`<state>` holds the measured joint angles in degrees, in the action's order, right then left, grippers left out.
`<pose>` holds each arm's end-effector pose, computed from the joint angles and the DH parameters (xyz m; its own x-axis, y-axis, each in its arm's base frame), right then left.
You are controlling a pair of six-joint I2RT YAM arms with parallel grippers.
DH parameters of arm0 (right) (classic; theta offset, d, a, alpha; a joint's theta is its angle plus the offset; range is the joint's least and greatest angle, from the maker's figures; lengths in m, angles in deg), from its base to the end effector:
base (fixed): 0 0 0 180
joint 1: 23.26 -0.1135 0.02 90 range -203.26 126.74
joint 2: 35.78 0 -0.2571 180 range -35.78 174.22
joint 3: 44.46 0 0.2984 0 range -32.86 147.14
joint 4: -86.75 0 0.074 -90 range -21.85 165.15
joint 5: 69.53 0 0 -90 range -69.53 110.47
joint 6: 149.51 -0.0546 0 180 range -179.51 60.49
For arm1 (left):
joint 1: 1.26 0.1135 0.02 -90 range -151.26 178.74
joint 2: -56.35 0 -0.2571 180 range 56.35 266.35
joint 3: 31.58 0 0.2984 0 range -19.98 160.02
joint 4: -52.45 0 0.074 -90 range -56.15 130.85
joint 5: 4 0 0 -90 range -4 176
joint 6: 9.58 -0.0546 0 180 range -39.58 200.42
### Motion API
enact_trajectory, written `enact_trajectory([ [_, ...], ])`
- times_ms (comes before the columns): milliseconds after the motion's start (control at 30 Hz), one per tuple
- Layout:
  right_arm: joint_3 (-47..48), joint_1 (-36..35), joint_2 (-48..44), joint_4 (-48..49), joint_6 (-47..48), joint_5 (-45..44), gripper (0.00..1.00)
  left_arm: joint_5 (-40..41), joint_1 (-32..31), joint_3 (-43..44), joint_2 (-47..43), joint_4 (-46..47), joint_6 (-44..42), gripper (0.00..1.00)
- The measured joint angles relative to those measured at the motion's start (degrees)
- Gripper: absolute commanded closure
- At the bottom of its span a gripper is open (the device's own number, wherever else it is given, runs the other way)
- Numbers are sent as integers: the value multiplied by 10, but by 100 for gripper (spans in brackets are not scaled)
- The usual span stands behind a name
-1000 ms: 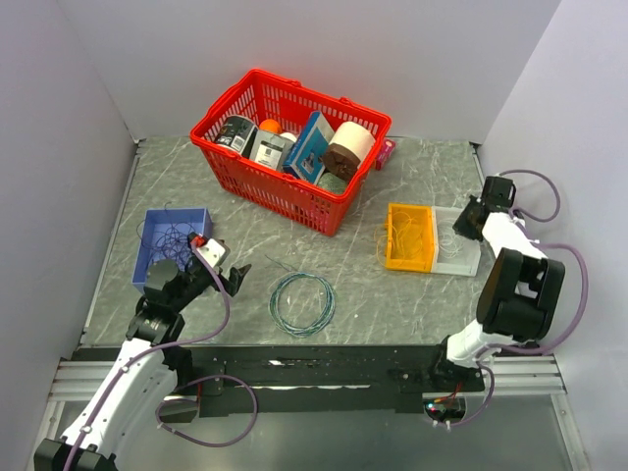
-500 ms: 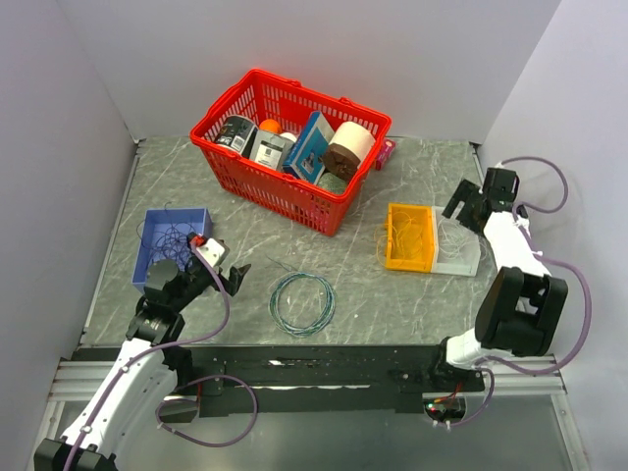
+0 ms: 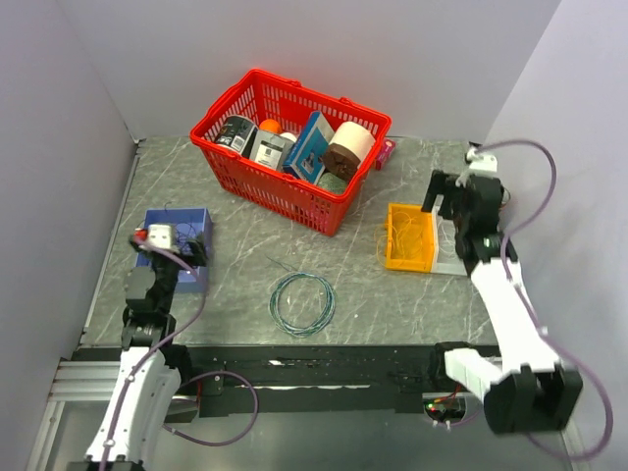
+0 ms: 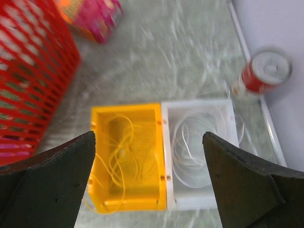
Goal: Untangle the cables
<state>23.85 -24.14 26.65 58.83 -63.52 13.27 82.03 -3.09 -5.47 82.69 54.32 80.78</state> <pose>0.3167 -0.0020 0.3239 -0.3672 0.0637 -0.9279 0.1269 0.9918 0.0179 0.2162 -0.0107 0.2301 0.0280 -0.0072 -0.9996 0.1012 0.9949 -0.0043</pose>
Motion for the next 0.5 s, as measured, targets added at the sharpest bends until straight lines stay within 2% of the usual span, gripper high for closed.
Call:
enact_trajectory([
  [133, -119, -8, -112, 111, 5, 34, 0, 42, 64, -14, -30, 22, 45, 4],
  [200, -181, -11, -149, 162, -1, 57, 0, 88, 90, -38, -46, 36, 85, 4],
  [333, -280, -22, -174, 205, -23, 101, 0, 118, 124, -88, -57, 40, 110, 4],
  [500, -346, -33, -168, 232, -53, 107, 0, 78, 134, -118, -66, 43, 88, 4],
])
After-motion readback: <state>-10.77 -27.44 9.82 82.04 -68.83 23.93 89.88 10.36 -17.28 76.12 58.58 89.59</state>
